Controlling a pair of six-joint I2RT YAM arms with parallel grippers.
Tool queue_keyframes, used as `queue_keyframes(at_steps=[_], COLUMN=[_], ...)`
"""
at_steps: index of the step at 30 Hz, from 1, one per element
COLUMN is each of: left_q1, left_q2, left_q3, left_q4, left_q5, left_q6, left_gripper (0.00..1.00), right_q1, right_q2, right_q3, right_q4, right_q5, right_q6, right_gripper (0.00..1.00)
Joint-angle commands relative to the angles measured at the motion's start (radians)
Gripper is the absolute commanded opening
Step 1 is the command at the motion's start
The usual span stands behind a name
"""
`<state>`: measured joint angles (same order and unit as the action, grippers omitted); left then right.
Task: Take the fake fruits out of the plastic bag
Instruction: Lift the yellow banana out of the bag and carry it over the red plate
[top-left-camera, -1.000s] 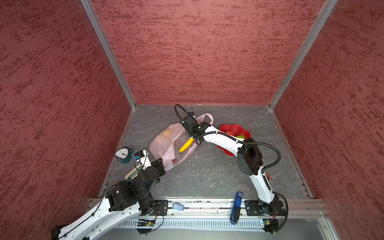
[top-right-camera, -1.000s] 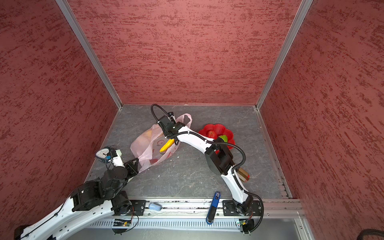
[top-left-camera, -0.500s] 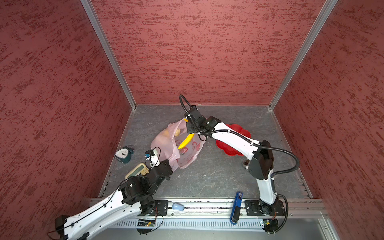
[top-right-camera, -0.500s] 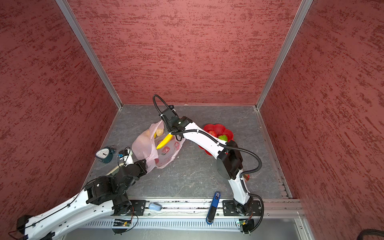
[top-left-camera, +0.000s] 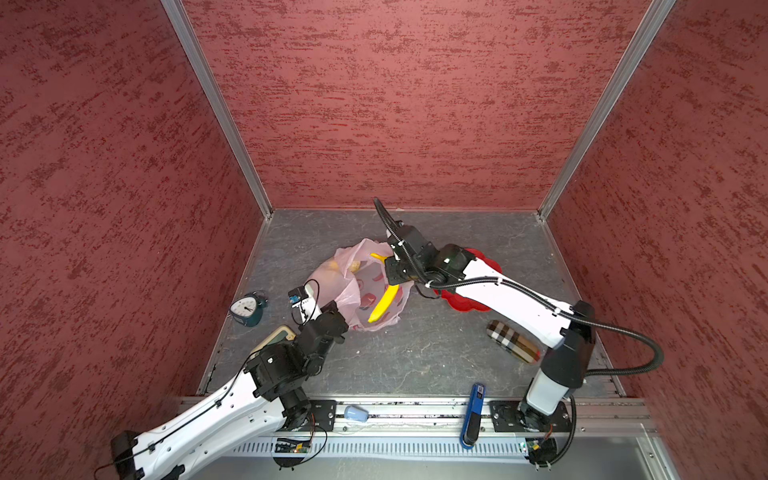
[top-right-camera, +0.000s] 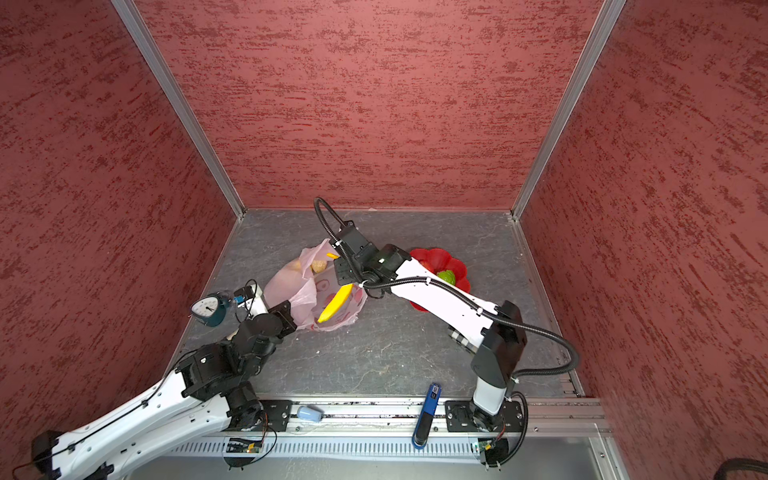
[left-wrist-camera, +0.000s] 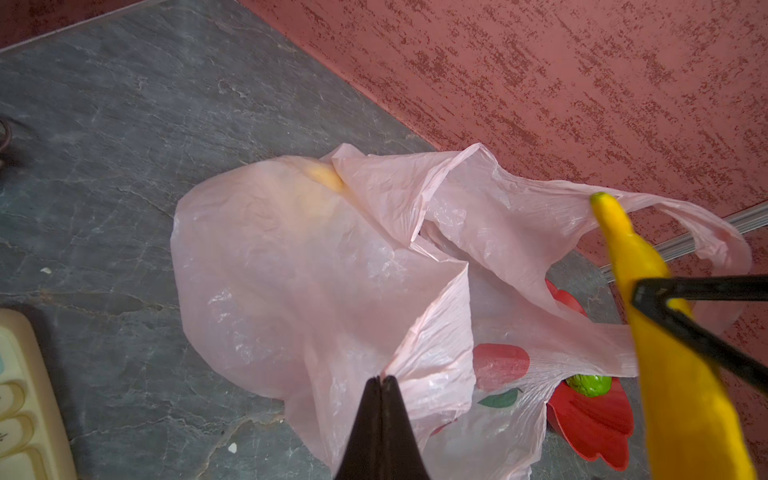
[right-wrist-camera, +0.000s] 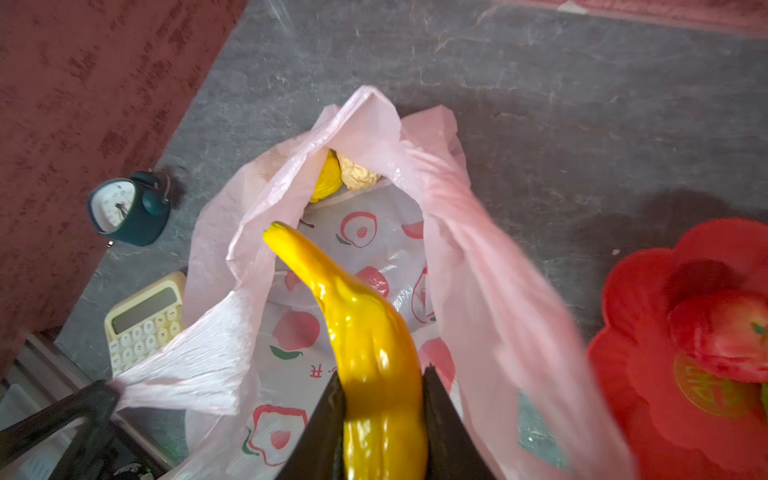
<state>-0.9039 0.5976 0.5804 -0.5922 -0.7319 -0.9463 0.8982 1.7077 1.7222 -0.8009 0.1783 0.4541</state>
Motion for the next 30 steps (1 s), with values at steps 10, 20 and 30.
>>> queue_keyframes(at_steps=[10,20,30], left_q1=[0.008,0.017,0.031], left_q2=[-0.015,-0.026,-0.056], left_q3=[0.006,0.010,0.002], left_q4=[-0.012,-0.028,-0.045], left_q5=[0.020,0.025,0.049], left_q6=[0.006,0.009,0.021], left_gripper=[0.03,0.04,0.04], right_q1=[-0.310,-0.570,-0.645], right_q2=[-0.204,-0.358,-0.347], right_q3=[-0.014,-0.471,-0.747], right_q4=[0.001,0.162,0.333], right_q5=[0.107,0.119,0.104], right_q6=[-0.077,0.109,0.275], right_gripper=[0.21,0.22,0.23])
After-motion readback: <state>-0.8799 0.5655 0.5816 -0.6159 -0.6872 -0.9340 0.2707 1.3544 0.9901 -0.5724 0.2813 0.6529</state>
